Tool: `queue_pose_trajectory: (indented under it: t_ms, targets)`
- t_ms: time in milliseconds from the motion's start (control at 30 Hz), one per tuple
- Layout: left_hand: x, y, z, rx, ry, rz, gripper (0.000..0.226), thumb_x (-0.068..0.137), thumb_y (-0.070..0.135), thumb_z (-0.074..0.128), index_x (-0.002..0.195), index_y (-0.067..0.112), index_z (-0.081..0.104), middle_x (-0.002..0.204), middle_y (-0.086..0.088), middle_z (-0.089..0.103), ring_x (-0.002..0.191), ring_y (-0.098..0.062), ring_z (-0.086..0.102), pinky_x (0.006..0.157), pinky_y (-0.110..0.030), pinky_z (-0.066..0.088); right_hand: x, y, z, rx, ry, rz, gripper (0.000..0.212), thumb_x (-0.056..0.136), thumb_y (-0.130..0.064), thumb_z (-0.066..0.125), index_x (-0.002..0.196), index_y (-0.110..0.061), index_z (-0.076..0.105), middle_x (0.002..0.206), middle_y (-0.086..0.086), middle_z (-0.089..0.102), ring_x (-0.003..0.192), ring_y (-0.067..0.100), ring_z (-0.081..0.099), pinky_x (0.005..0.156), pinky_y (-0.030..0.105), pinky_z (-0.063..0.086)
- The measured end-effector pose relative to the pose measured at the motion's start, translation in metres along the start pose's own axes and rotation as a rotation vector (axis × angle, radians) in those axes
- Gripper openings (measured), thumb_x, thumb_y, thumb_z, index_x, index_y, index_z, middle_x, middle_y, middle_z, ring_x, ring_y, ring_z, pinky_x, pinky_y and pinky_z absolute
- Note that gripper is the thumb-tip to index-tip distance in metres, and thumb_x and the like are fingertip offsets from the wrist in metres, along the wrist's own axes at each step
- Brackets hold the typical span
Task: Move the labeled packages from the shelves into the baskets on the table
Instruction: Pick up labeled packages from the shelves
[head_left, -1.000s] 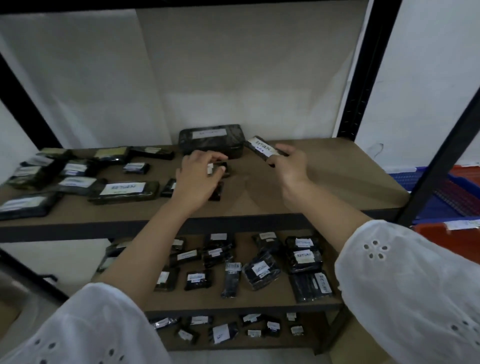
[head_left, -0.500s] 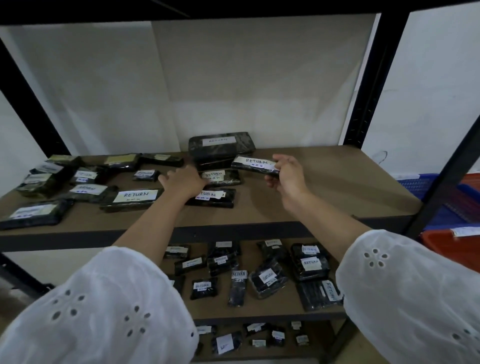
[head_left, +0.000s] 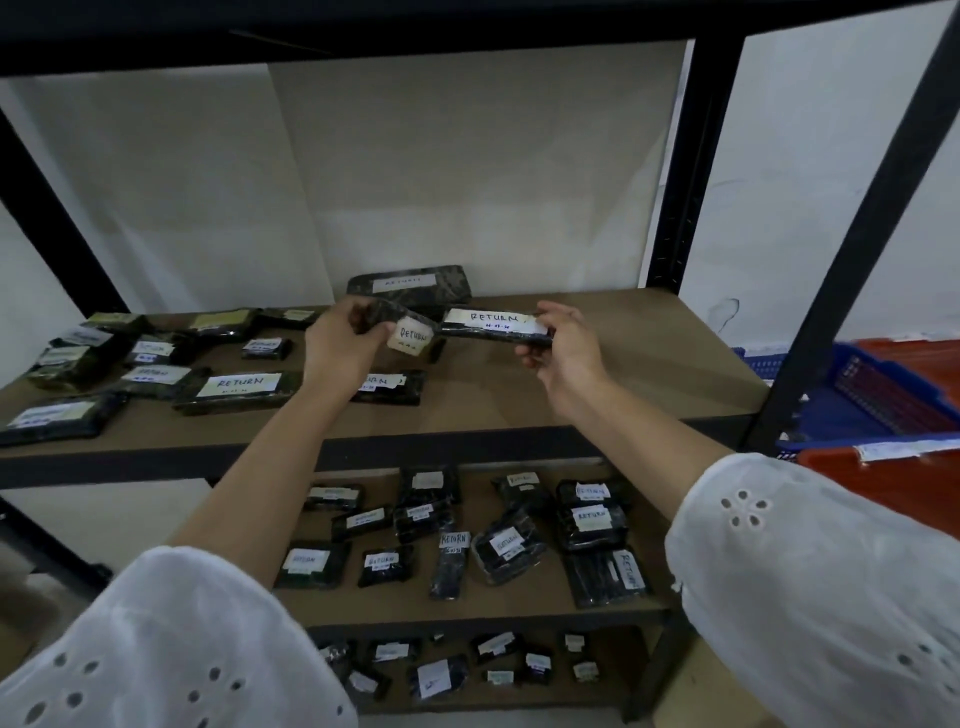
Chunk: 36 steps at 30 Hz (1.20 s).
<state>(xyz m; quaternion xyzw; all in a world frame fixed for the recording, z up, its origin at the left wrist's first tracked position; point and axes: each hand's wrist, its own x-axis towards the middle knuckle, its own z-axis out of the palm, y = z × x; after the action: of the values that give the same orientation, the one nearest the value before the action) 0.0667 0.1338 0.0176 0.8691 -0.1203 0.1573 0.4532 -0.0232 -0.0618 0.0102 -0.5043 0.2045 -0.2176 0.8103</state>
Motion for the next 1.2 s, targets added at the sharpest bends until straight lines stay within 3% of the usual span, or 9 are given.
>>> queue_pose_trajectory:
  t_ms: [133,333,500,600,833,900,1033,1133,1200]
  targets:
    - [-0.052,0.039,-0.002,-0.095,0.128,-0.072,0.039,0.088,0.026,0.064,0.124,0.011,0.057,0.116,-0.002,0.062,0.102,-0.011,0.054,0.084,-0.021,0.039,-0.02,-0.016,-0.034,0.054,-0.058,0.029,0.018,0.097,-0.012,0.046,0.089,-0.023,0.057,0.087,0.007,0.065,0.051,0.013,0.053,0.051,0.022,0.045]
    - [-0.168,0.099,0.03,-0.651,0.082,-0.382,0.023,0.093,0.021,0.058,0.114,0.014,0.057,0.097,-0.003,0.064,0.088,-0.014,0.064,0.066,-0.023,0.055,-0.065,-0.043,-0.123,-0.075,-0.133,0.059,0.02,0.098,-0.016,0.044,0.09,-0.024,0.059,0.088,0.005,0.062,0.049,0.01,0.051,0.046,0.019,0.04]
    - [-0.255,0.14,0.104,-0.812,-0.063,-0.577,0.027,0.095,0.017,0.053,0.119,0.005,0.055,0.108,-0.012,0.065,0.1,-0.022,0.064,0.078,-0.031,0.054,-0.079,-0.073,-0.225,-0.068,-0.08,0.012,0.018,0.095,-0.017,0.048,0.084,-0.024,0.059,0.078,0.0,0.06,0.057,0.011,0.052,0.044,0.019,0.038]
    - [-0.28,0.176,0.158,-0.859,-0.157,-0.588,0.019,0.096,0.015,0.051,0.111,0.008,0.058,0.105,-0.011,0.067,0.098,-0.02,0.065,0.076,-0.029,0.053,-0.068,-0.095,-0.289,-0.019,-0.013,0.0,0.014,0.094,-0.017,0.051,0.082,-0.022,0.056,0.07,0.0,0.057,0.047,0.009,0.048,0.038,0.018,0.035]
    - [-0.281,0.248,0.296,-0.915,-0.337,-0.597,0.018,0.096,0.011,0.049,0.112,0.007,0.055,0.097,-0.009,0.066,0.086,-0.017,0.065,0.069,-0.027,0.057,-0.004,-0.135,-0.42,0.042,0.21,0.057,0.009,0.092,-0.022,0.056,0.094,-0.013,0.057,0.067,0.002,0.059,0.038,0.009,0.047,0.039,0.019,0.036]
    - [-0.27,0.258,0.336,-0.918,-0.342,-0.616,0.014,0.095,0.009,0.05,0.108,0.007,0.055,0.092,-0.009,0.065,0.078,-0.015,0.065,0.061,-0.023,0.057,0.022,-0.141,-0.45,0.055,0.26,0.079,0.011,0.093,-0.024,0.056,0.09,-0.014,0.058,0.066,0.001,0.058,0.042,0.009,0.048,0.042,0.02,0.039]
    - [-0.236,0.26,0.41,-0.971,-0.319,-0.718,0.014,0.095,0.009,0.051,0.108,0.007,0.053,0.104,-0.011,0.063,0.087,-0.018,0.064,0.067,-0.027,0.055,0.088,-0.145,-0.499,0.072,0.333,0.093,0.016,0.096,-0.024,0.053,0.086,-0.014,0.06,0.068,0.003,0.059,0.047,0.011,0.049,0.043,0.02,0.044]
    - [-0.213,0.256,0.446,-1.003,-0.292,-0.777,0.018,0.096,0.013,0.05,0.113,0.008,0.053,0.101,-0.007,0.064,0.087,-0.016,0.064,0.062,-0.025,0.055,0.137,-0.14,-0.527,0.02,0.374,0.145,0.017,0.099,-0.021,0.048,0.093,-0.009,0.058,0.074,0.007,0.059,0.051,0.013,0.05,0.042,0.02,0.046]
    - [-0.198,0.254,0.466,-0.989,-0.267,-0.813,0.009,0.096,0.014,0.05,0.102,0.011,0.057,0.097,-0.004,0.065,0.086,-0.016,0.064,0.057,-0.023,0.055,0.169,-0.132,-0.542,-0.055,0.38,0.217,0.015,0.099,-0.021,0.047,0.1,-0.008,0.056,0.075,0.007,0.059,0.052,0.014,0.05,0.042,0.02,0.046]
